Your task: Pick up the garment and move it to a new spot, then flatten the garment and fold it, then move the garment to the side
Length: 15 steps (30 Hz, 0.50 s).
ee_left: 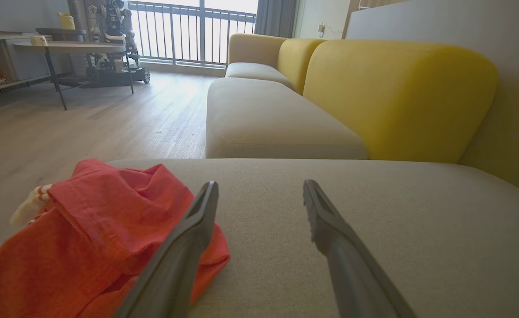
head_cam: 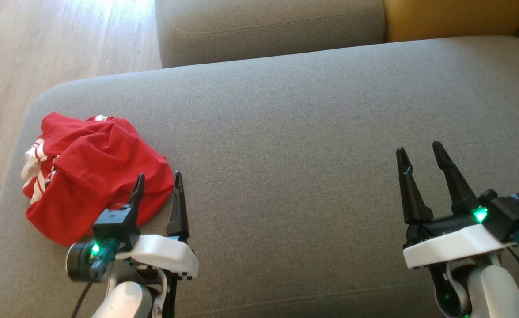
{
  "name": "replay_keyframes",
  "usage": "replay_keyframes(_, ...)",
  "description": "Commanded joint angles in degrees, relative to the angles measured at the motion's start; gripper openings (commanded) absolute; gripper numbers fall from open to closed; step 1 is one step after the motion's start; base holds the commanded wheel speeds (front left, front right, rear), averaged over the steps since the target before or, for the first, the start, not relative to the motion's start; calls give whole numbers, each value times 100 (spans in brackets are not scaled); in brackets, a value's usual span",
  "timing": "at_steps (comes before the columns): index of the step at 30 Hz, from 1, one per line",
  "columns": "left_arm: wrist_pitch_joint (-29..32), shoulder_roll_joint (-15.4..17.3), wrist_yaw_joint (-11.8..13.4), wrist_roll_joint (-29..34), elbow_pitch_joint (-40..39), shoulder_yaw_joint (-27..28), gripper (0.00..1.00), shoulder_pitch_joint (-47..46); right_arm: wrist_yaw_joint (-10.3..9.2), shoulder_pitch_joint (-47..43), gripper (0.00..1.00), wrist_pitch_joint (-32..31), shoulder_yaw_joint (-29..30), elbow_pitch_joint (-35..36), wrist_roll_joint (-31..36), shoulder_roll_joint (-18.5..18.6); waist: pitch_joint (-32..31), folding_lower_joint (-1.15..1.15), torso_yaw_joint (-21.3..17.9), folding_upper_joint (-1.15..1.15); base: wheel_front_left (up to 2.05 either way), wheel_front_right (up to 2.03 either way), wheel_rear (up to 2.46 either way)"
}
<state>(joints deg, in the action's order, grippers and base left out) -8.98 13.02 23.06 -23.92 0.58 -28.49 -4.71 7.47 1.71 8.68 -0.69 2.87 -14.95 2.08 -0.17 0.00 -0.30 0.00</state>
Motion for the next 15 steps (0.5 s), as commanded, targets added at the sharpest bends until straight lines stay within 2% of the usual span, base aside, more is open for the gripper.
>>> replay_keyframes(1, -94, 147, 115, 219, -245, 55, 100, -377, 2, 150, 100, 115, -146, 281, 274, 60, -3, 0, 2, 0, 0, 0, 0)
replay_keyframes(8, -211, 202, 300, 572, -334, -190, 100, -412, 2, 117, 100, 234, -123, 286, 716, 64, -21, 0, 7, 0, 0, 0, 0)
replay_keyframes(15, -328, 4, 140, 595, -389, -68, 100, -264, 2, 69, 100, 353, -15, 122, 770, 69, -46, 0, 18, 0, 0, 0, 0)
